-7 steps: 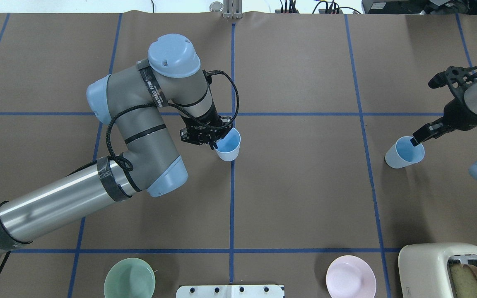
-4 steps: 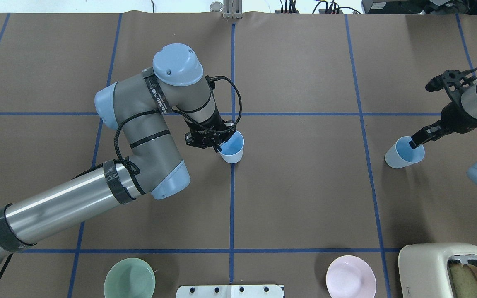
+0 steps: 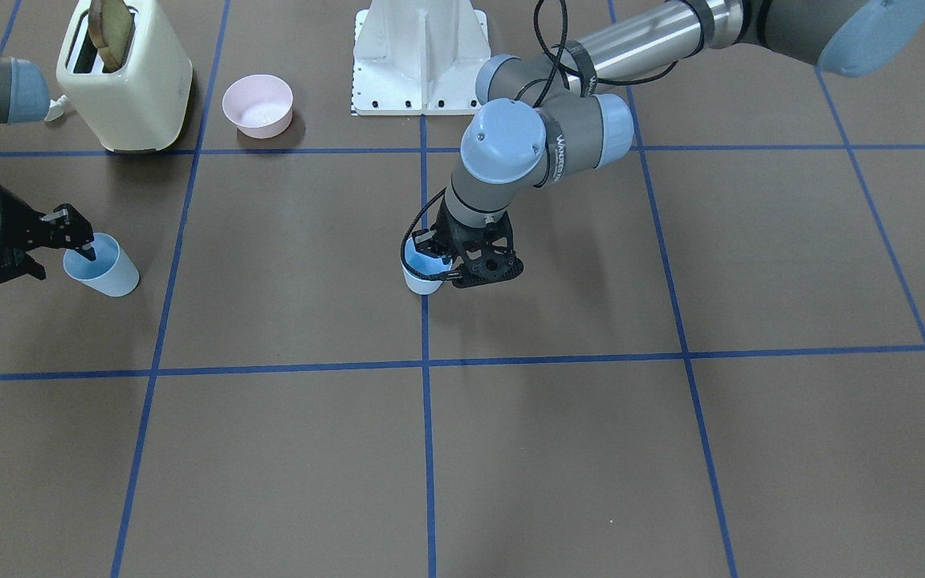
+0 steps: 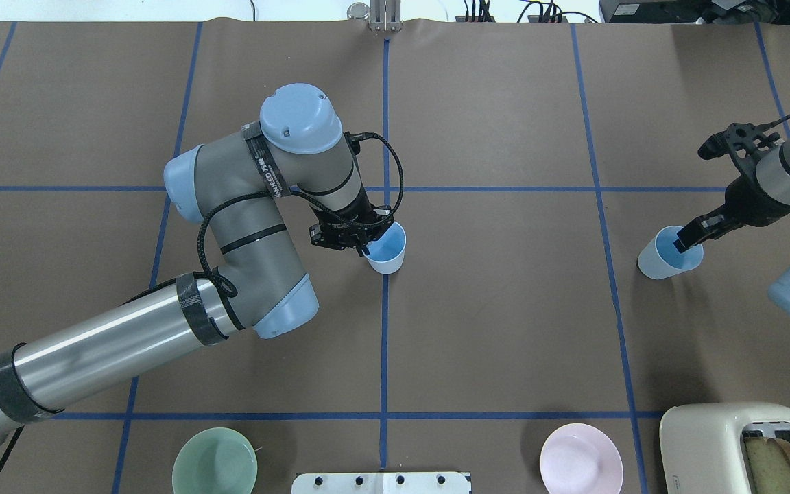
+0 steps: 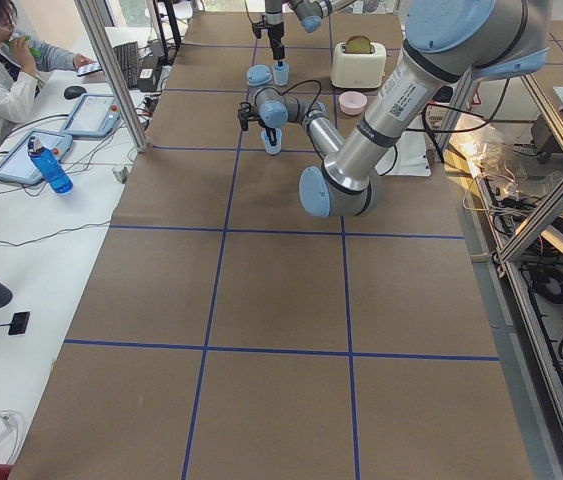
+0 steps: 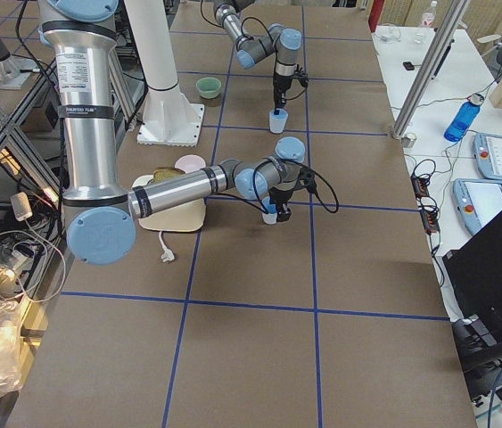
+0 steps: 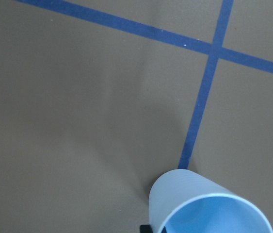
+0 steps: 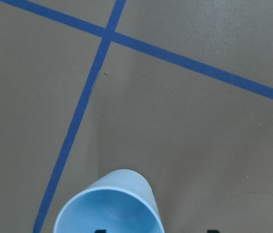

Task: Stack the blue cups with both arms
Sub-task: 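Set the cup at center with left gripper while right gripper descends to other cup, then open and lift the left gripper while the right gripper grasps the other cup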

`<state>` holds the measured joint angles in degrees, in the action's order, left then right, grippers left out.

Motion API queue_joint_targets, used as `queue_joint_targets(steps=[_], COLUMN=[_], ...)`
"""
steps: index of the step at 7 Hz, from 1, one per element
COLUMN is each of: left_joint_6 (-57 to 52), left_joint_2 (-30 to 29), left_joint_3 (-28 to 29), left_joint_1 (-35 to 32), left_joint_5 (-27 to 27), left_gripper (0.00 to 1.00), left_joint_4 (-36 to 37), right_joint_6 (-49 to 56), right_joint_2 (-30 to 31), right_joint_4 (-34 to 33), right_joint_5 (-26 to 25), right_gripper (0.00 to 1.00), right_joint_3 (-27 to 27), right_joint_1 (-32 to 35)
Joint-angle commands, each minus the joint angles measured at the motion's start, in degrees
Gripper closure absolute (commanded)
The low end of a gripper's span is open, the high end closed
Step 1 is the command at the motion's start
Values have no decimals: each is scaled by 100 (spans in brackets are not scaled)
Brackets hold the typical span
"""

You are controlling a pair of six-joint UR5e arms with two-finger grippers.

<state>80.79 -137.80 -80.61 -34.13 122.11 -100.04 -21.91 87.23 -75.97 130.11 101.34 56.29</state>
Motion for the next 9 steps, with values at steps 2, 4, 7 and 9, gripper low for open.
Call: queue_joint_targets(steps=[2, 4, 7, 9], left_joint_6=[-37, -38, -46, -55], left_joint_2=[25, 25, 34, 104], left_joint_3=[11, -33, -217, -428], left_joint_1=[3, -6, -189, -593], left_joint_5=[-3, -12, 6, 346], left_gripper=[53, 11, 11, 10], left_joint_4=[-200, -218, -183, -139], right_joint_6=[29, 29, 46, 46], right_joint_2=[-4, 5, 22, 14], right_joint_4=[3, 3, 3, -6], right_joint_5=[-100, -109, -118, -118], right_gripper=[28, 43, 100, 100], right_joint_3=[-45, -45, -27, -10], right_joint_1=[-91, -91, -83, -83])
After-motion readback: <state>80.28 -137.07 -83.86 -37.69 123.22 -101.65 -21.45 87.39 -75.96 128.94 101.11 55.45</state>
